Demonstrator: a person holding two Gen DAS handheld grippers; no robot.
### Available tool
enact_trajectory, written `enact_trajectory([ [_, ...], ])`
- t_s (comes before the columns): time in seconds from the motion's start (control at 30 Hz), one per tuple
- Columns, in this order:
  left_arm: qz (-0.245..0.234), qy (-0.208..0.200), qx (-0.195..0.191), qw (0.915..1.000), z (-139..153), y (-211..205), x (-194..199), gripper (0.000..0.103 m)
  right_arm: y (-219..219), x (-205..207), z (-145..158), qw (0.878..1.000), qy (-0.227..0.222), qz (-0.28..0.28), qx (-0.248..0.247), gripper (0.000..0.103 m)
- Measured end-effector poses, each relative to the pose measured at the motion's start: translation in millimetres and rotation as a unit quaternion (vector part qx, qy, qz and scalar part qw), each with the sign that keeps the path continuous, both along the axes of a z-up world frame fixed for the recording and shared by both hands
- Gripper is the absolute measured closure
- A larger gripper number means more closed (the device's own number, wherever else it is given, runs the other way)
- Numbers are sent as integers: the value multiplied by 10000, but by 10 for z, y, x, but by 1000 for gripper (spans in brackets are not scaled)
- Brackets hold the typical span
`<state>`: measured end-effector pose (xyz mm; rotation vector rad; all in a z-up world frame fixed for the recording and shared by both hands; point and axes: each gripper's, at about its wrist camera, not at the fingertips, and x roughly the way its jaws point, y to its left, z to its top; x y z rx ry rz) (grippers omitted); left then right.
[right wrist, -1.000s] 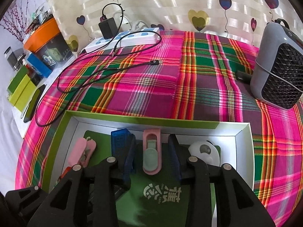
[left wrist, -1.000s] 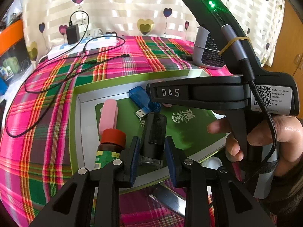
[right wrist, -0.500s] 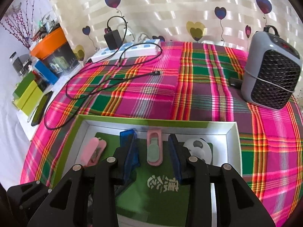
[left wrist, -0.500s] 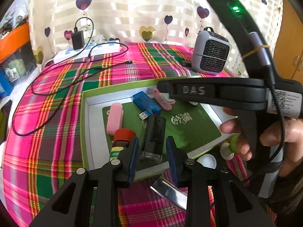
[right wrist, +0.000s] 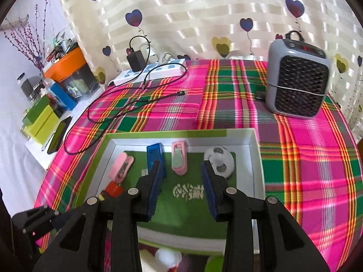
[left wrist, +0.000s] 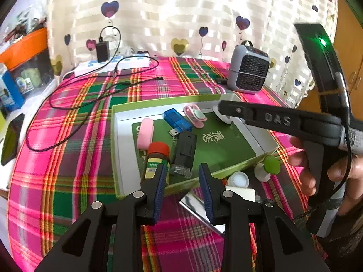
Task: Organize rigid objects
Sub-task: 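Open the left tool to release the black device while the right tool releases the pink clip, then withdraw both open tools from the box toward the items on the tablecloth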
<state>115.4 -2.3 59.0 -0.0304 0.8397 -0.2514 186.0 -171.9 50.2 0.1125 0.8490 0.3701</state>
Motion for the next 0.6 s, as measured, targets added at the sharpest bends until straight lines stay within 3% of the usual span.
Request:
enact_trajectory([
  [0.27,120,30,-52,9999,-1,78,-156,74,-98,-269,40,9999,-158,-8,17,66],
  [0.6,-71,260,-69,9996,-180,25,-371,74,-162,-742,-55,9993,-346,89,-83,66],
])
